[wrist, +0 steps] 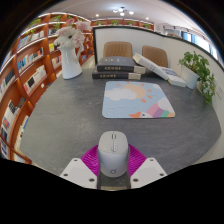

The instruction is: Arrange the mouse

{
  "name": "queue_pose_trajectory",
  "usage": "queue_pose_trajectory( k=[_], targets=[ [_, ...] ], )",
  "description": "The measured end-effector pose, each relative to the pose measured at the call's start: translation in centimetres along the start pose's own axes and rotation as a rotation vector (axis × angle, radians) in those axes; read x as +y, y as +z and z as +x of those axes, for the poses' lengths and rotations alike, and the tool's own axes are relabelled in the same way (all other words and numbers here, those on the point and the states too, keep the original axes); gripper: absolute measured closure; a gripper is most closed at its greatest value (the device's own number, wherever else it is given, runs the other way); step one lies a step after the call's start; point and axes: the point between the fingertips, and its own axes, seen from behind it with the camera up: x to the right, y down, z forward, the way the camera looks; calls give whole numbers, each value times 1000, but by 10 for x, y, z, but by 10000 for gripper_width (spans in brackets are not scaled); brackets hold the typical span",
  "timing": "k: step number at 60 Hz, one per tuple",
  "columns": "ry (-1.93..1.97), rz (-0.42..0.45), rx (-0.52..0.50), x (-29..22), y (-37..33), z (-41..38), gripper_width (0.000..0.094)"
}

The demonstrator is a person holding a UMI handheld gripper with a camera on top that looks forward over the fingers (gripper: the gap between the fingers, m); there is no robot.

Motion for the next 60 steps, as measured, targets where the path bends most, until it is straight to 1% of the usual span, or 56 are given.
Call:
queue_pose_trajectory(
  k=[6, 10, 14, 24, 29, 32, 33, 38, 39, 44, 47, 49, 55, 60],
  targets=[
    [-45, -38, -9, 2, -16, -4, 607],
    [-96, -13, 13, -20, -46, -9, 606],
    [-115, 63, 27, -66, -79, -14, 606],
    [-110, 296, 47, -208, -135, -18, 606],
    [-90, 379, 53, -269, -142, -5, 607],
    [-73, 410, 61, -289, -139, 4, 608],
    [-71, 409, 63, -302, -137, 10, 607],
    [-75, 393, 103, -326, -113, 43, 609],
    [-77, 388, 113, -319, -105, 49, 609],
    [-75, 331, 131, -320, -65, 77, 608],
    [-64, 287, 131, -301, -32, 88, 608],
    [-55, 244, 120, -292, -10, 99, 608],
    [-47, 114, 103, -238, 54, 107, 609],
    [-29, 44, 54, -206, 90, 108, 607]
  ],
)
